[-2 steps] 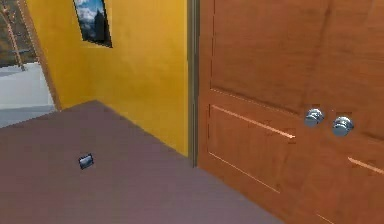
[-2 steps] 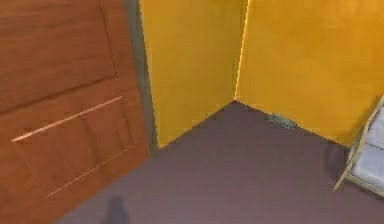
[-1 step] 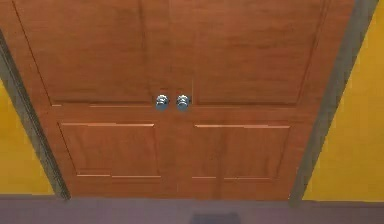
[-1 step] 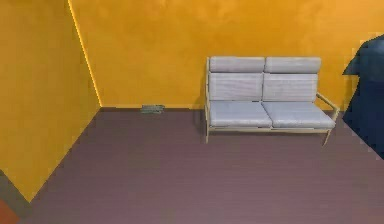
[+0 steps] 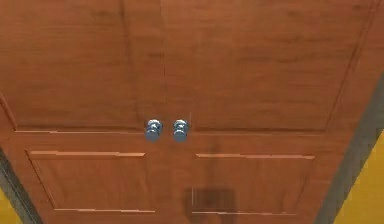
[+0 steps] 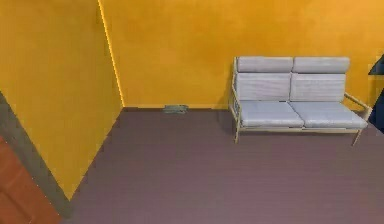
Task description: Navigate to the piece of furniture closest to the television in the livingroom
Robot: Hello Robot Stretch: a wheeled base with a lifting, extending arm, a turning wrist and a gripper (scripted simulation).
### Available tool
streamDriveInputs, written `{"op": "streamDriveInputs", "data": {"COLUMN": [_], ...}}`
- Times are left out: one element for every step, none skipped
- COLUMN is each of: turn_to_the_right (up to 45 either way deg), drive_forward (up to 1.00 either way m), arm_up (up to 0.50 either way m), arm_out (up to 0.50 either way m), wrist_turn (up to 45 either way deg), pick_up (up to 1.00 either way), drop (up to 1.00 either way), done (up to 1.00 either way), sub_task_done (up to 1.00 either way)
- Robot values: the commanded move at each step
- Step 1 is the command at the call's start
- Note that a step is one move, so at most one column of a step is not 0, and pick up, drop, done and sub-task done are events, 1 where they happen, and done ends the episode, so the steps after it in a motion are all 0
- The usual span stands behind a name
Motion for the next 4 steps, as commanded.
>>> {"op": "streamDriveInputs", "data": {"turn_to_the_right": [-45.0,-45.0,-9.0,0.0], "drive_forward": [0.00,0.00,0.00,1.00], "arm_up": [0.00,0.00,0.00,0.00], "arm_out": [0.00,0.00,0.00,0.00], "wrist_turn": [0.0,0.0,0.0,0.0], "pick_up": [0.00,0.00,0.00,0.00], "drop": [0.00,0.00,0.00,0.00], "done": [0.00,0.00,0.00,0.00], "sub_task_done": [0.00,0.00,0.00,0.00]}}
